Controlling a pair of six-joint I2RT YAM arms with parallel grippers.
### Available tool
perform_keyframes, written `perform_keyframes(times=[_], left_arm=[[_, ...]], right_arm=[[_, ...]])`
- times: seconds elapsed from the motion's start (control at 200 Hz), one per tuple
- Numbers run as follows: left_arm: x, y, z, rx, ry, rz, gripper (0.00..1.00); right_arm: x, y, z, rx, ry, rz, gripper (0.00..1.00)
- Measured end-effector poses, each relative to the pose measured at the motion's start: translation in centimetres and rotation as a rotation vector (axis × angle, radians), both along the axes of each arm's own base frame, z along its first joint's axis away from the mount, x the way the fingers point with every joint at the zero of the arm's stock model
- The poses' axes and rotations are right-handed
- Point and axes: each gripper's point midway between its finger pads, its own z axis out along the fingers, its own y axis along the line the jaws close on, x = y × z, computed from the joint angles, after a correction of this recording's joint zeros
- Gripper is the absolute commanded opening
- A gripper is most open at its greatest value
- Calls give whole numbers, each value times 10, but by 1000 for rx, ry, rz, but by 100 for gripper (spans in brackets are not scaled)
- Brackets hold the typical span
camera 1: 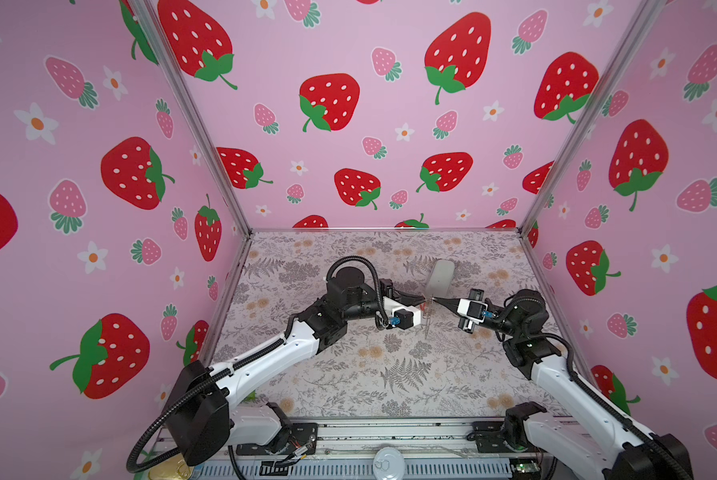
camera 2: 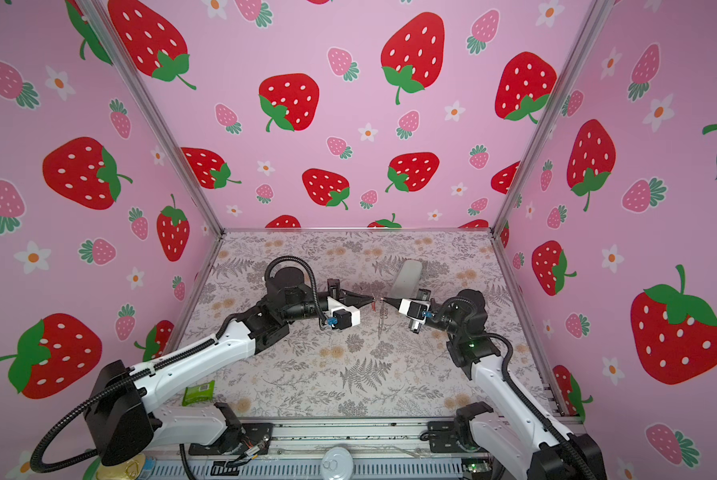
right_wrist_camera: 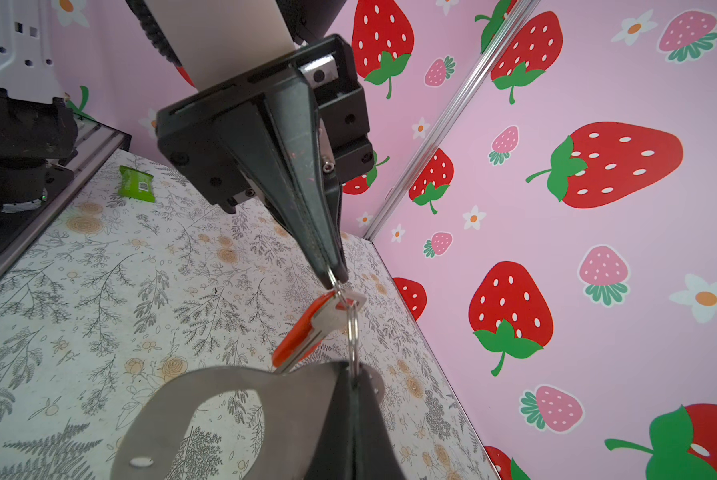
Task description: Put the keys on the keyring
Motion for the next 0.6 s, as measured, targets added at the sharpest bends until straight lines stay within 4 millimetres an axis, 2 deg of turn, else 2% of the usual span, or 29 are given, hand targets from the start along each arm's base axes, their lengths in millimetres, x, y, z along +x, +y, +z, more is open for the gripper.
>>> perform_keyframes(times=[0.6], left_arm=[[2, 1, 0, 1, -1, 8, 0]], right_arm=[[0, 0, -2, -4, 11, 0, 0]])
